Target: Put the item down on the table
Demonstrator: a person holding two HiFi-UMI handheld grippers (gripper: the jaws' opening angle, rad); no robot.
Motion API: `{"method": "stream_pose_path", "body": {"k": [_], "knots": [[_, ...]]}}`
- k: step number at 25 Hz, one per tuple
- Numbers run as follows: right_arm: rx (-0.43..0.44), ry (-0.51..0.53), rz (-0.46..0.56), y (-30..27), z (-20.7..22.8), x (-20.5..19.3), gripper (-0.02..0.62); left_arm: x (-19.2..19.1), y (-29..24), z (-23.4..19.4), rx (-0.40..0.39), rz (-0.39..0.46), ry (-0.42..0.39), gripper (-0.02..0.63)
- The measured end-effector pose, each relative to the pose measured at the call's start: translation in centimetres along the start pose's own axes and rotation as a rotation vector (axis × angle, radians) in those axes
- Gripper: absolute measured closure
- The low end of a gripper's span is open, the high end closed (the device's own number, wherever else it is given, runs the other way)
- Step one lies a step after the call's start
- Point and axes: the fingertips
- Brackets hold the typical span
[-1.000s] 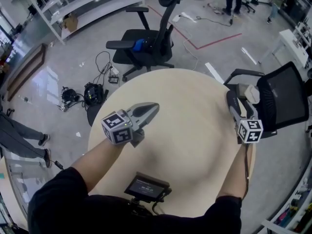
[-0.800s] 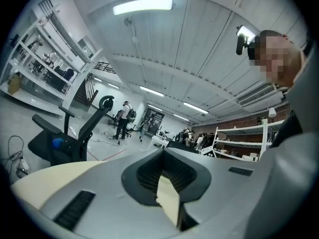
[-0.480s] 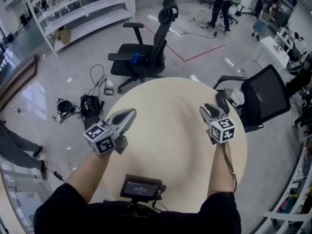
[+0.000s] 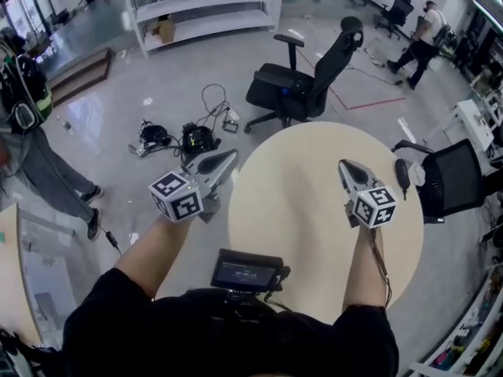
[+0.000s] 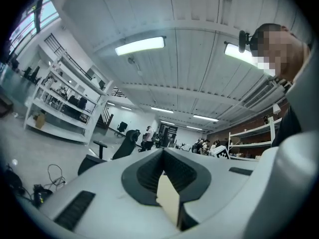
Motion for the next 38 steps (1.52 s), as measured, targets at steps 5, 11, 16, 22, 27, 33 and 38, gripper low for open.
{"method": "stream_pose_path", "body": {"k": [5, 11, 16, 22, 27, 33, 38], "knots": [[0.132, -0.033, 0.055, -3.0, -12.1, 5.3, 0.589, 5.8, 12.1, -0.8, 0.105, 0.023, -0.055, 0.604], [0.278, -0.09, 0.108, -7.5, -29.6, 9.0, 0.589, 11.0, 30.1, -4.3, 0.22, 0.074, -0.098, 0.604], [0.389, -0.133, 0.13, -9.2, -34.1, 9.1, 0.591, 11.6, 35.2, -4.4, 0.319, 0.084, -0.11, 0.604], [0.545, -0.127, 0.09, -10.8, -41.3, 10.0, 0.591, 13.0, 43.1, -3.5, 0.469, 0.086, -0.113, 0.604], [0.686, -0.138, 0.048, -11.8, -43.8, 10.1, 0.591, 12.5, 46.6, -2.1, 0.575, 0.167, -0.082, 0.604], [0.719, -0.103, 0.048, -12.1, -44.3, 11.4, 0.591, 11.3, 48.3, -1.2, 0.612, 0.194, -0.044, 0.604], [0.736, -0.088, 0.05, -12.4, -44.2, 11.8, 0.591, 12.0, 48.4, -1.5, 0.619, 0.209, -0.048, 0.604]]}}
Point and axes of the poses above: the fingertips, and each gripper's own axes: y backward along the fingers, z to its right, x out of its top, and after that the axes turned 9 degrees about x, right-handed
